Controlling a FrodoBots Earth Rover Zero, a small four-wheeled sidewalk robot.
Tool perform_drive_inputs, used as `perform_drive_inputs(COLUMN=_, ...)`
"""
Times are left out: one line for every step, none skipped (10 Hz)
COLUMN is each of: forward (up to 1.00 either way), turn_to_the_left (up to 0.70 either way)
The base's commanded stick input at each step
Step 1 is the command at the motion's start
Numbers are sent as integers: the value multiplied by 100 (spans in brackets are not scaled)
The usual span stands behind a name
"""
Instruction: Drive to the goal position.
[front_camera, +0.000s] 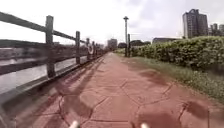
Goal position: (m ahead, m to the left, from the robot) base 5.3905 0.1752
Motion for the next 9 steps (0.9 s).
perform_drive_inputs(forward=70, turn_to_the_left=0)
perform_drive_inputs(forward=70, turn_to_the_left=0)
perform_drive_inputs(forward=70, turn_to_the_left=0)
perform_drive_inputs(forward=70, turn_to_the_left=0)
perform_drive_inputs(forward=70, turn_to_the_left=0)
perform_drive_inputs(forward=70, turn_to_the_left=0)
perform_drive_inputs(forward=70, turn_to_the_left=0)
perform_drive_inputs(forward=70, turn_to_the_left=0)
perform_drive_inputs(forward=70, turn_to_the_left=0)
